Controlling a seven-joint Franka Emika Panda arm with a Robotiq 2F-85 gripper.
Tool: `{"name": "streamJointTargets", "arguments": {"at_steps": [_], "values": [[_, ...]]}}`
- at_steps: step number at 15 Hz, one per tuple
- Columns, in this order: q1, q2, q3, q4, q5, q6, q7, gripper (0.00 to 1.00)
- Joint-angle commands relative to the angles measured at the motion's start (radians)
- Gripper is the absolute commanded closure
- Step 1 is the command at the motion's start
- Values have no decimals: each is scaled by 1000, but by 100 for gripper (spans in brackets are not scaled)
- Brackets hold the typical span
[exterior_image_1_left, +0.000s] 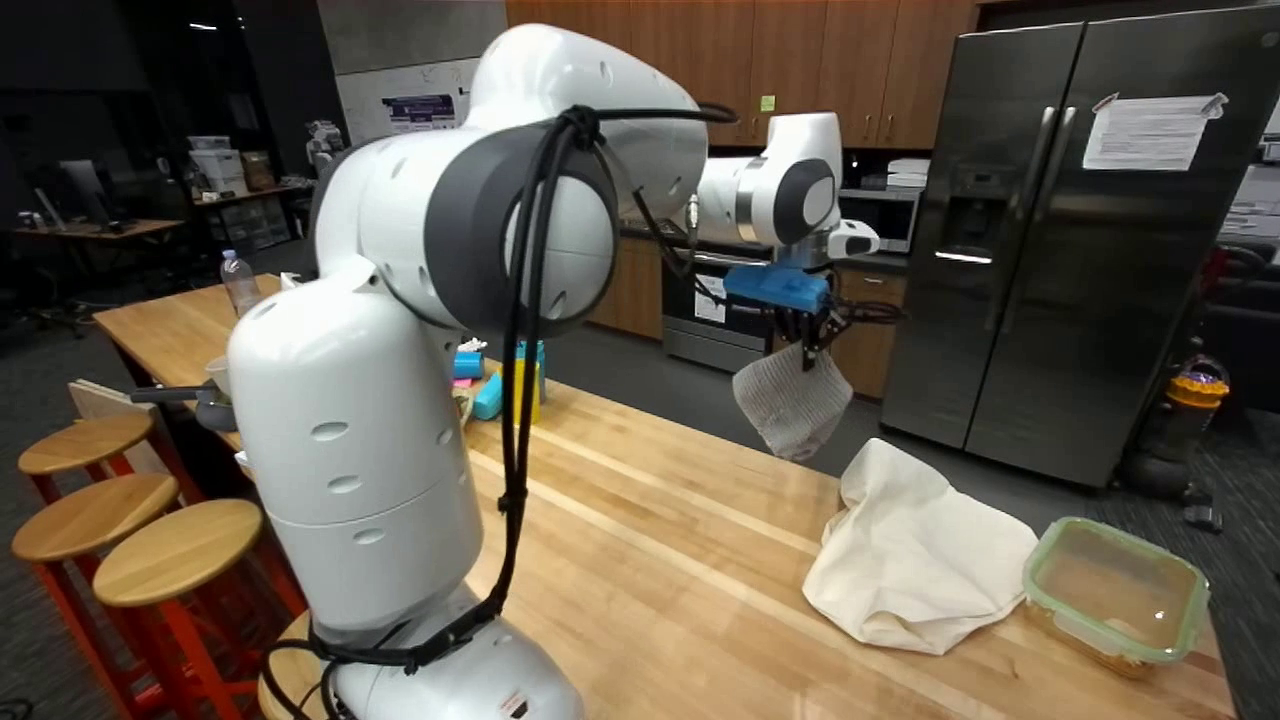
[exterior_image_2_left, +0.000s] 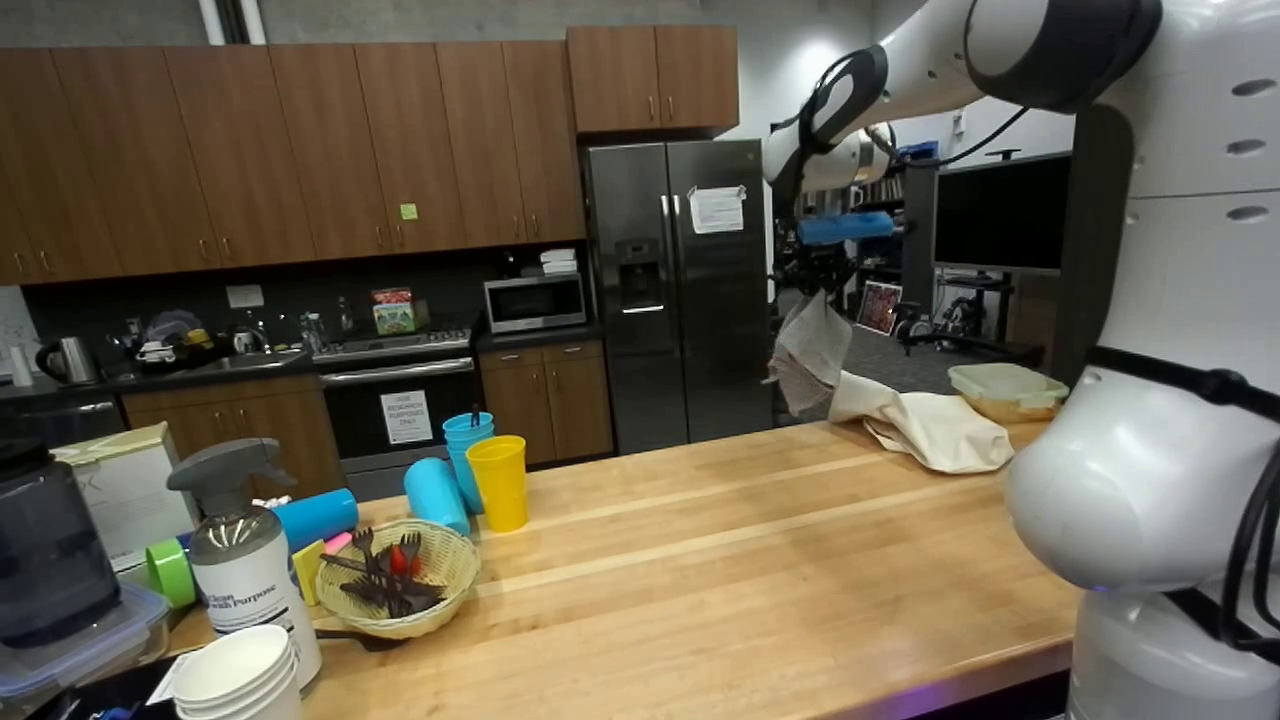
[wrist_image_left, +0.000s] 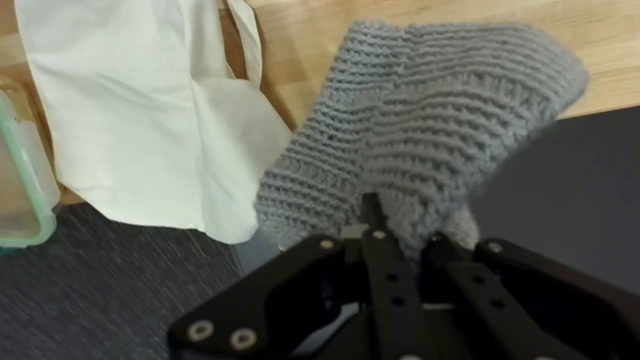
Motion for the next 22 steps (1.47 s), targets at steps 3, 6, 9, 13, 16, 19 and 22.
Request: {"name": "streamJointTargets", "arguments": {"at_steps": [3, 6, 9, 13, 16, 19, 22], "values": [[52, -181, 85, -4, -87, -80, 90, 99], [74, -262, 139, -1, -95, -108, 126, 99], [83, -351, 190, -24, -117, -98, 148, 99], [75, -455, 231, -110, -163, -69, 176, 99], [76, -520, 245, -234, -154, -47, 202, 99], [69, -553, 229, -368, -129, -38, 219, 99], [49, -555, 194, -489, -102, -26, 235, 99]]}}
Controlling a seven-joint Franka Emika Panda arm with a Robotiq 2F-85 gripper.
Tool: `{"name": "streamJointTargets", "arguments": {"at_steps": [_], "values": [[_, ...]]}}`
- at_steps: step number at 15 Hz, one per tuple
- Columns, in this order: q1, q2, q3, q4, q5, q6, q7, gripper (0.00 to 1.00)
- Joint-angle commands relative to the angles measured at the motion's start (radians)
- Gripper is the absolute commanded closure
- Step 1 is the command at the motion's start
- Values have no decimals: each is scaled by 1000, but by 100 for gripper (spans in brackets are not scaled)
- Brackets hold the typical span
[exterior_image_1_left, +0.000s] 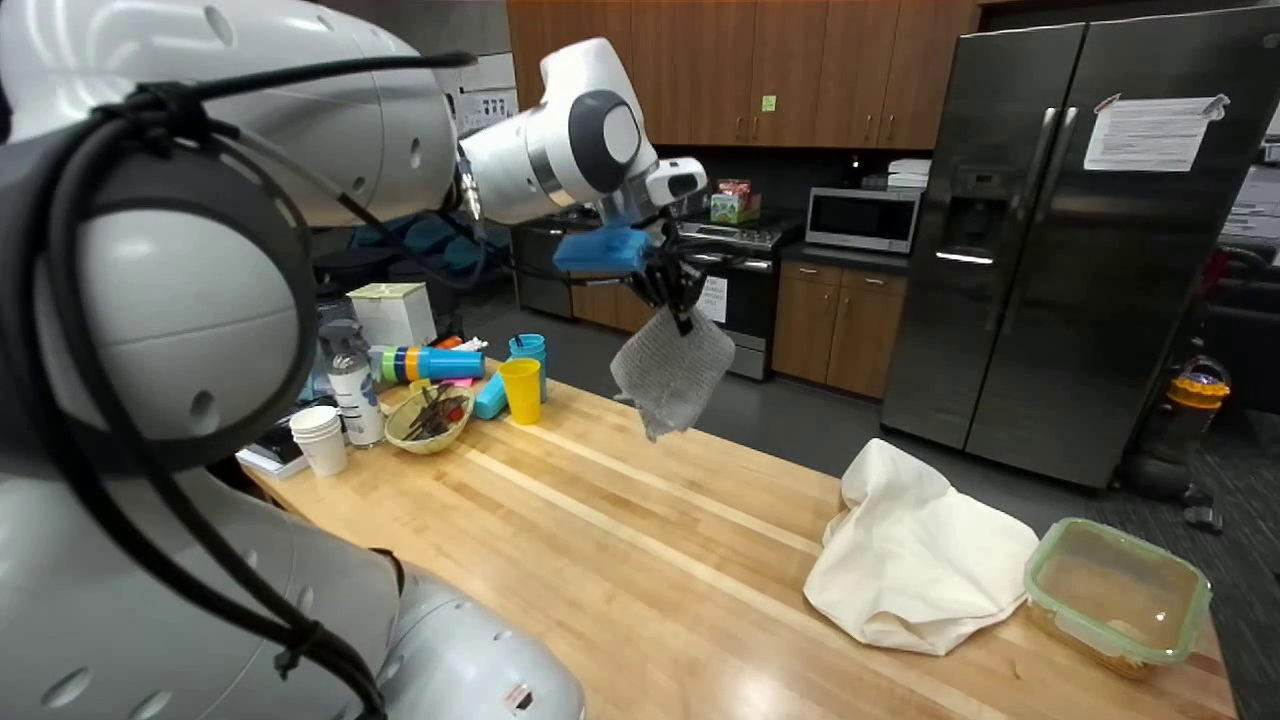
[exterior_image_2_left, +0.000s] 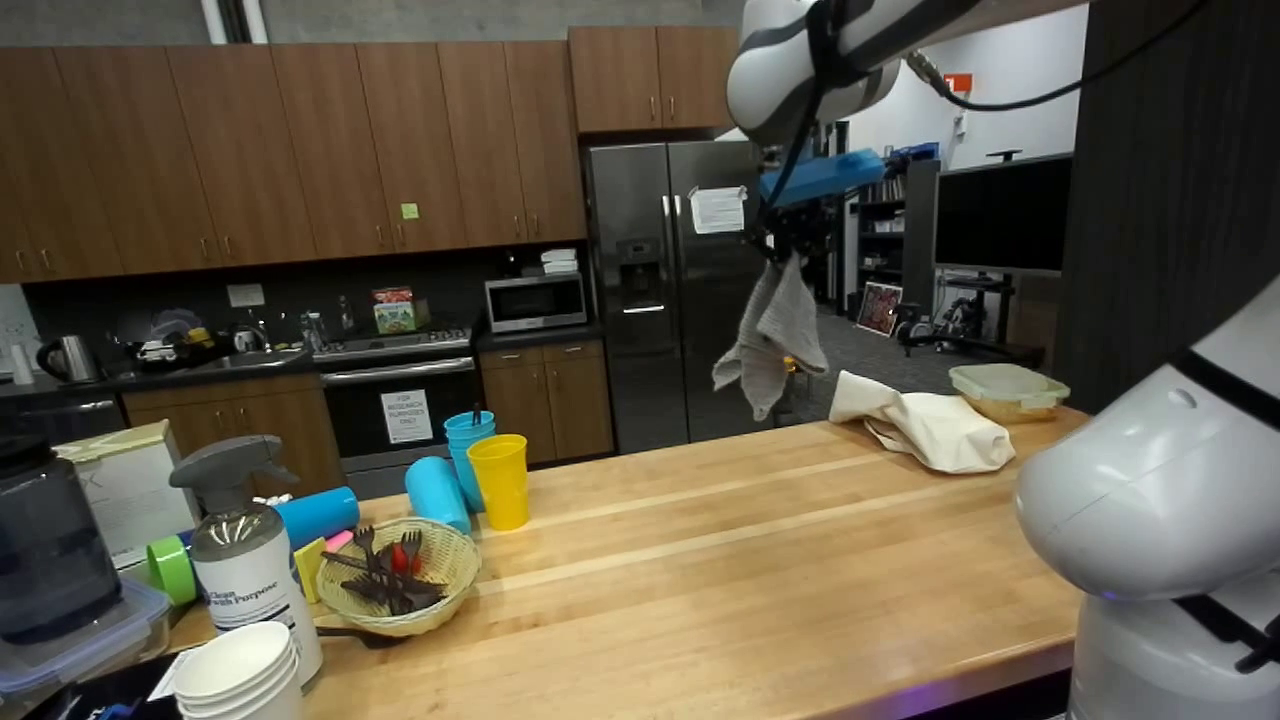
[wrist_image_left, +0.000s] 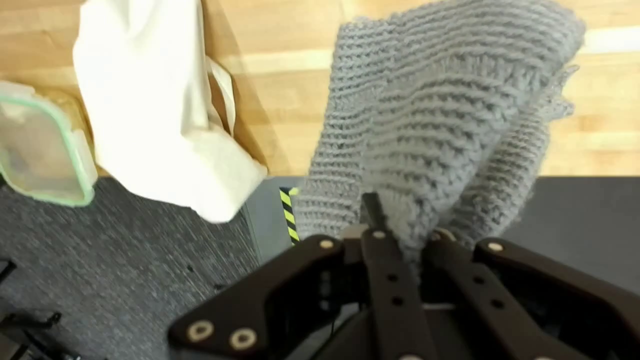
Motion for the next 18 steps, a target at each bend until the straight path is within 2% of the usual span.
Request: {"name": "streamJointTargets", "arguments": {"at_steps": [1, 9, 18], "values": [[-30, -24, -50, -155, 37, 40, 15, 99], [-143, 111, -178, -342, 76, 113, -15, 99], [-233, 430, -324, -459, 107, 393, -103, 99]]}}
